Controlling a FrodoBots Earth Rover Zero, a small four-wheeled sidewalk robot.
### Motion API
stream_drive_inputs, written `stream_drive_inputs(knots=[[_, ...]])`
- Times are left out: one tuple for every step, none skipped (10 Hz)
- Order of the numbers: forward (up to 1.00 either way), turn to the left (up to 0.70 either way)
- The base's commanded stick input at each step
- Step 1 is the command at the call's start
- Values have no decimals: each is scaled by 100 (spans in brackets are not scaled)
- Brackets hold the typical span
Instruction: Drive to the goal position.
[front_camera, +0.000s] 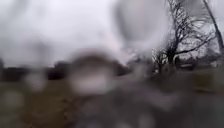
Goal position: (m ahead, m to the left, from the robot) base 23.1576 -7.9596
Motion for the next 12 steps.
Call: stream_drive_inputs(knots=[[85,0],[85,0],[85,0],[85,-20],[85,-30],[85,-17],[85,-12],[85,-9],[85,-5],[85,-1],[85,0],[85,0]])
